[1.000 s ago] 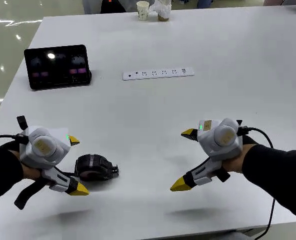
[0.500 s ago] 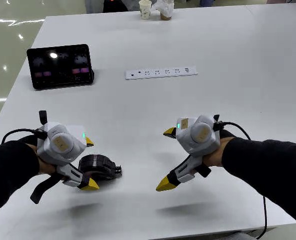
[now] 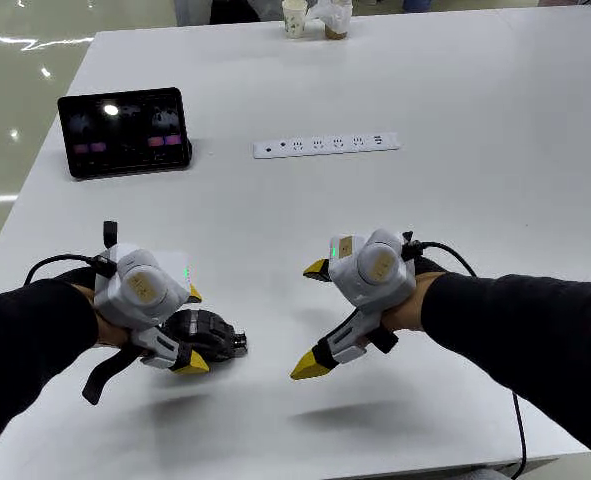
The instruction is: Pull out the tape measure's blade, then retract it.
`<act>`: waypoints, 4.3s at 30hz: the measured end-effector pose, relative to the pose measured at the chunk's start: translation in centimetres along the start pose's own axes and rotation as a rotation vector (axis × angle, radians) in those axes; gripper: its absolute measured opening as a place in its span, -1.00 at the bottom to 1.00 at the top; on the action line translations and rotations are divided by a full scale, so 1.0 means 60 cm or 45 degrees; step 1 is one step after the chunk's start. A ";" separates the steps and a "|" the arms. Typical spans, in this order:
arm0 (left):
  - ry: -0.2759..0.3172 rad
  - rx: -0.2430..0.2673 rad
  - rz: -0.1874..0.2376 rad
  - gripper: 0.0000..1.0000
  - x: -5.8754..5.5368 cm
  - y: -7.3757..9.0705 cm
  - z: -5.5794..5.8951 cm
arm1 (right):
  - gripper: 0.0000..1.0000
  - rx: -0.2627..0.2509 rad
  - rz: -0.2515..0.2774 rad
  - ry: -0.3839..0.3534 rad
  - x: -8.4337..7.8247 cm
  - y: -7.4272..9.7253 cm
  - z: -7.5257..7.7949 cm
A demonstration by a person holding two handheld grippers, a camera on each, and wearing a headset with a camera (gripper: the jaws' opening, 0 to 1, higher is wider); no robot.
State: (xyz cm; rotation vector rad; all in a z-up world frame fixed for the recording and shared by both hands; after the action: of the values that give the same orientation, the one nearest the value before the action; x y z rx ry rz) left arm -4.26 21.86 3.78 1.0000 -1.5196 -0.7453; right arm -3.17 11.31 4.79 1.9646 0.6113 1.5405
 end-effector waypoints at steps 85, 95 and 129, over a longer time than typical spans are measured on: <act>0.046 0.035 0.086 -0.38 -0.003 -0.016 -0.008 | -0.78 0.098 -0.100 0.162 0.008 -0.146 -0.015; 0.061 0.040 0.082 -0.37 -0.005 -0.016 -0.007 | -0.78 0.107 -0.117 0.145 -0.007 -0.132 -0.009; 0.073 0.045 0.079 -0.36 -0.005 -0.019 -0.005 | -0.78 0.100 -0.169 0.137 -0.037 -0.093 0.003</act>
State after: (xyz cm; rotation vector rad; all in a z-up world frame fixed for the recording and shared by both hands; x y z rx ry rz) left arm -3.75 21.66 2.73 0.9884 -1.5117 -0.6429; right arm -3.55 13.93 -0.62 1.8665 0.8415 1.5687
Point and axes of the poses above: the centre of the closed fingertips' face, and the gripper's own axes: y roughly backward along the fingers, z roughly to its right, x roughly out of its top, the point moved 1 cm from there along y, roughly backward along the fingers, and after that the axes turned 12 degrees about -y, right-handed, at the moved point
